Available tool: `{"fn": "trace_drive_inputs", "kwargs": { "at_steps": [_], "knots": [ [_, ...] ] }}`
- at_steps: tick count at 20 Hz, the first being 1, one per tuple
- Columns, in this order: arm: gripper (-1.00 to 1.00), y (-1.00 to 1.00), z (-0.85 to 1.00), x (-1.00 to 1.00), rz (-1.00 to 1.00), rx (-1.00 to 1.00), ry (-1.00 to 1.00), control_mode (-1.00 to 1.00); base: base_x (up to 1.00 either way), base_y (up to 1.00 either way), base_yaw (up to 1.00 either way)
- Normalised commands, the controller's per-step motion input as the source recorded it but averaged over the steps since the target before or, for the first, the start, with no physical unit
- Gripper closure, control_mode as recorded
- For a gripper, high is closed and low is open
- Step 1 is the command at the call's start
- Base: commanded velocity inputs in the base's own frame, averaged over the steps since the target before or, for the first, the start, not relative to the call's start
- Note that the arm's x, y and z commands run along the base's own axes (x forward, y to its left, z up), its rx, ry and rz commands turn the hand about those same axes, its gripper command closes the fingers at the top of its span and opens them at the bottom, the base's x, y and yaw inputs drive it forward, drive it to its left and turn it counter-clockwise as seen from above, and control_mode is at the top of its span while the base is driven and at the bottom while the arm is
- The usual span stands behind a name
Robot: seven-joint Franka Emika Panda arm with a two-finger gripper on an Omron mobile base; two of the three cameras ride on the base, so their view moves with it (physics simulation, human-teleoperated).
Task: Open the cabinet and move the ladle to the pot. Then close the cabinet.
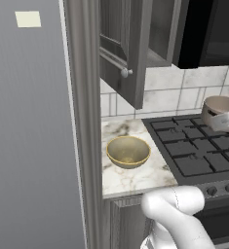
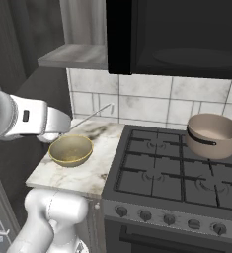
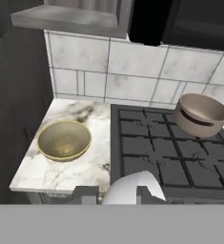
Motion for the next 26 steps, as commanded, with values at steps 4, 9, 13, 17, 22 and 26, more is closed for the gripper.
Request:
{"fn": "trace_drive_inputs", "kwargs": {
  "at_steps": [4, 9, 13, 17, 22, 26],
  "knots": [
    [1.0, -0.1, -0.17, 0.0, 0.0, 0.0, 0.02, -1.0, 0.0, 0.0, 0.0],
    [1.0, -0.07, -0.05, -0.2, 0.0, 0.0, 0.0, 1.0, -0.6, -0.22, -0.01],
    [1.0, 0.0, 0.0, 0.0, 0.0, 0.0, 0.0, 1.0, -0.88, -0.54, -0.04],
    [1.0, 0.0, 0.0, 0.0, 0.0, 0.0, 0.0, 1.0, -0.19, -0.82, -0.04],
    [1.0, 0.0, 0.0, 0.0, 0.0, 0.0, 0.0, 1.0, 0.13, -0.9, -0.02],
    [1.0, 0.0, 0.0, 0.0, 0.0, 0.0, 0.0, 1.0, 0.39, -0.72, 0.0]
  ]
}}
